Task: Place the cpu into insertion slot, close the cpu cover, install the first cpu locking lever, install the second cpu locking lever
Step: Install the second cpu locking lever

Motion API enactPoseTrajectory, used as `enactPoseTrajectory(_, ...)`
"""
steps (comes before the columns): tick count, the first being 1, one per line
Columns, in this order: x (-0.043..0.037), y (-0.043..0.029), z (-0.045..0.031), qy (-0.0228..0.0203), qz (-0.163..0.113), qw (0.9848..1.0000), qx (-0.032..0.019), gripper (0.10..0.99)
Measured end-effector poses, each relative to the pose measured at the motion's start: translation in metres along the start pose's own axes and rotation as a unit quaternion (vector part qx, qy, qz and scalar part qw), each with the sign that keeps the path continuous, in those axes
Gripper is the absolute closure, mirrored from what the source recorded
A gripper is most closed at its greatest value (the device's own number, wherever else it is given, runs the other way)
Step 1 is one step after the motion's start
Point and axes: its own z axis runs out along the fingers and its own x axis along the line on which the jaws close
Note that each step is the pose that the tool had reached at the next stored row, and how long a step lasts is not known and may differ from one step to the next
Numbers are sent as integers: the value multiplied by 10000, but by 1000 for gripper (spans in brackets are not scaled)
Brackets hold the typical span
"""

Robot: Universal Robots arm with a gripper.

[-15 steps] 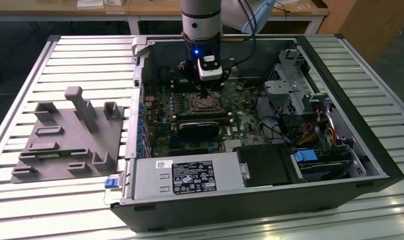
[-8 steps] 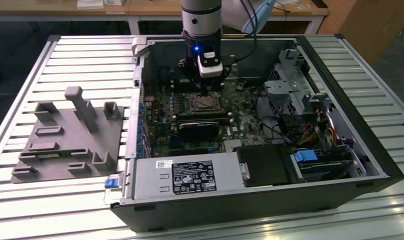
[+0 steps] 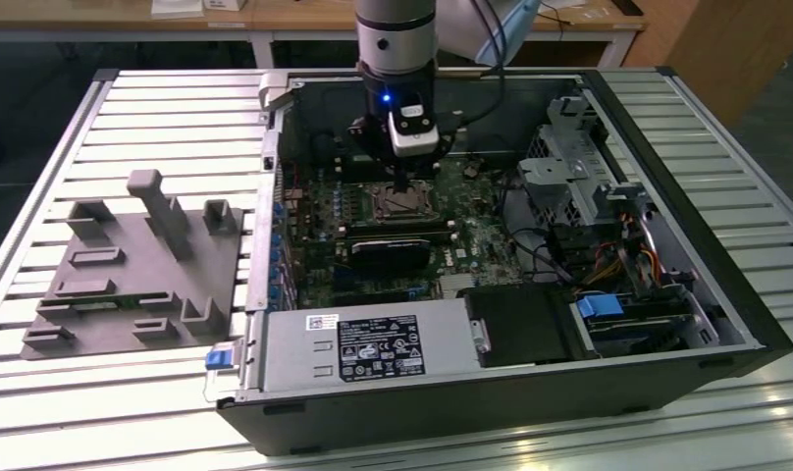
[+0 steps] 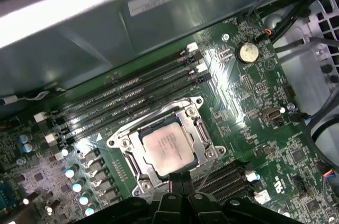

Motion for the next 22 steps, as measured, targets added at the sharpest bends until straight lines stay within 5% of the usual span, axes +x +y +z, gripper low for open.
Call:
enactPoseTrajectory(14, -88, -179, 10, 0, -26, 10000, -3, 984)
enactPoseTrajectory(22, -90, -193, 19, -3, -454, 9990, -48, 984)
